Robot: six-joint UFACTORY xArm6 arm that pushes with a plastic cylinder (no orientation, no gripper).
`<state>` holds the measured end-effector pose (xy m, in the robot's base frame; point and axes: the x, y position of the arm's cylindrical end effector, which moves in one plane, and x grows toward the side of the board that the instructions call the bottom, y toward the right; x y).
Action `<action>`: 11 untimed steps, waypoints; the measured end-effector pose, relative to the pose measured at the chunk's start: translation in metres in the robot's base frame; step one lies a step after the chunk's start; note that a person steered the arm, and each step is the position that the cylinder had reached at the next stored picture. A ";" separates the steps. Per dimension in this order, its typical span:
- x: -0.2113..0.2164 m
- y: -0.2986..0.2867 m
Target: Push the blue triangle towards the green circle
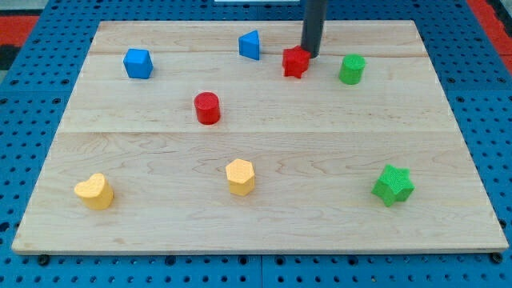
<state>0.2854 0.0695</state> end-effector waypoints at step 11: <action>-0.040 -0.022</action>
